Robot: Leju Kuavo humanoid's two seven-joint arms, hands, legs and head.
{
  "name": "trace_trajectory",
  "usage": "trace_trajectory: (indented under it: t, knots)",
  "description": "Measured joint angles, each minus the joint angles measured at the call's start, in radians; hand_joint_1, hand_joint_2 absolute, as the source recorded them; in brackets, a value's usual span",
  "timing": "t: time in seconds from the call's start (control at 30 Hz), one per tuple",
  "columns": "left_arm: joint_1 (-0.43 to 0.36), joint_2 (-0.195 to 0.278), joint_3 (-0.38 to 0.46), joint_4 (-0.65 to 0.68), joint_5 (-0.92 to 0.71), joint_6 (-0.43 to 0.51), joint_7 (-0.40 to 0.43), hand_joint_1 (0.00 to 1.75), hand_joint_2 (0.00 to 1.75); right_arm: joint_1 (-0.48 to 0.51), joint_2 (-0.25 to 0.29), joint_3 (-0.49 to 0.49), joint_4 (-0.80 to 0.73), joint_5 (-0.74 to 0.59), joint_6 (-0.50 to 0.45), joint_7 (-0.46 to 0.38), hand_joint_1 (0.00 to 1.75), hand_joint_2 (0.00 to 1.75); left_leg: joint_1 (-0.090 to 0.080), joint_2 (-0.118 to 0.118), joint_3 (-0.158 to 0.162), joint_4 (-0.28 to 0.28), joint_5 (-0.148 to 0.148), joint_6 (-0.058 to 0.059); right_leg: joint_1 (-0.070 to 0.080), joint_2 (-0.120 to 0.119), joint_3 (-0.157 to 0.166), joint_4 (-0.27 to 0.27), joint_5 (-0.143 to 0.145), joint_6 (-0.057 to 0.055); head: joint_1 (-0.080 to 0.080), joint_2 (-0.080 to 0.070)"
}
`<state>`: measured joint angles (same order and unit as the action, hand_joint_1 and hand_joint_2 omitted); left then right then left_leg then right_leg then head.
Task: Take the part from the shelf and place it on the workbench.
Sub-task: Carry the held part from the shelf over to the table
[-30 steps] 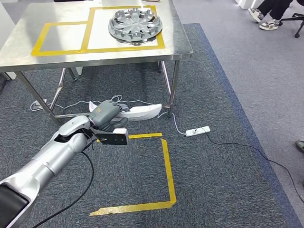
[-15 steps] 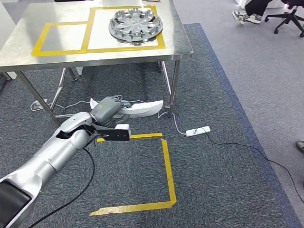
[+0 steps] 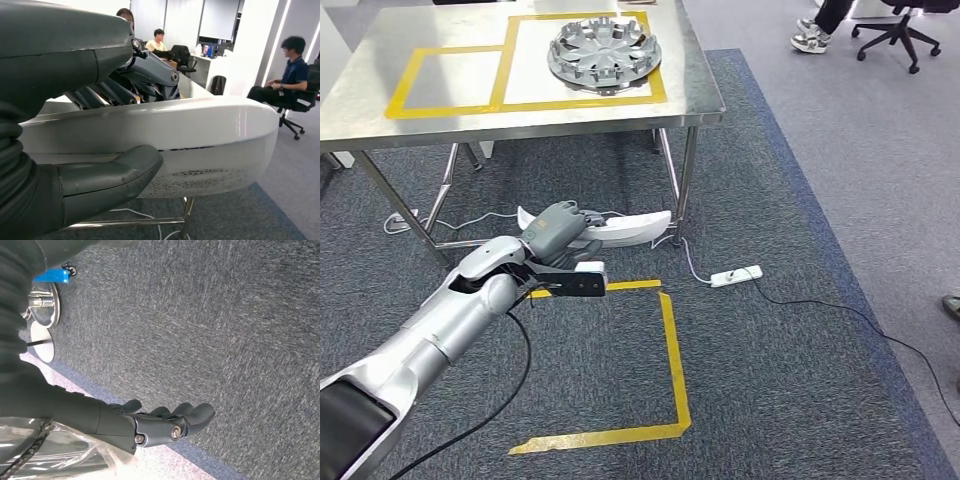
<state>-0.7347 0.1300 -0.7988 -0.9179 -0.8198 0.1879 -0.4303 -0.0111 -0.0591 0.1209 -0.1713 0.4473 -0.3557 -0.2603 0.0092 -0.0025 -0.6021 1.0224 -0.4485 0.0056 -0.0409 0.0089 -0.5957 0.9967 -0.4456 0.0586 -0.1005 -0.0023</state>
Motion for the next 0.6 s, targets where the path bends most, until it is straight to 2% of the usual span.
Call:
trace_trajectory:
  t: [0.6]
  knots:
    - [-0.009, -0.017, -0.002, 0.035, 0.002, 0.001, -0.008, 1.75, 1.75, 0.000, 0.000, 0.000, 0.000, 0.001, 0.005, -0.008, 0.00, 1.75, 0.000, 0.000, 0.000, 0.000, 0.000, 0.000, 0.000, 0.000, 0.000, 0.000, 0.000, 0.000, 0.000, 0.000]
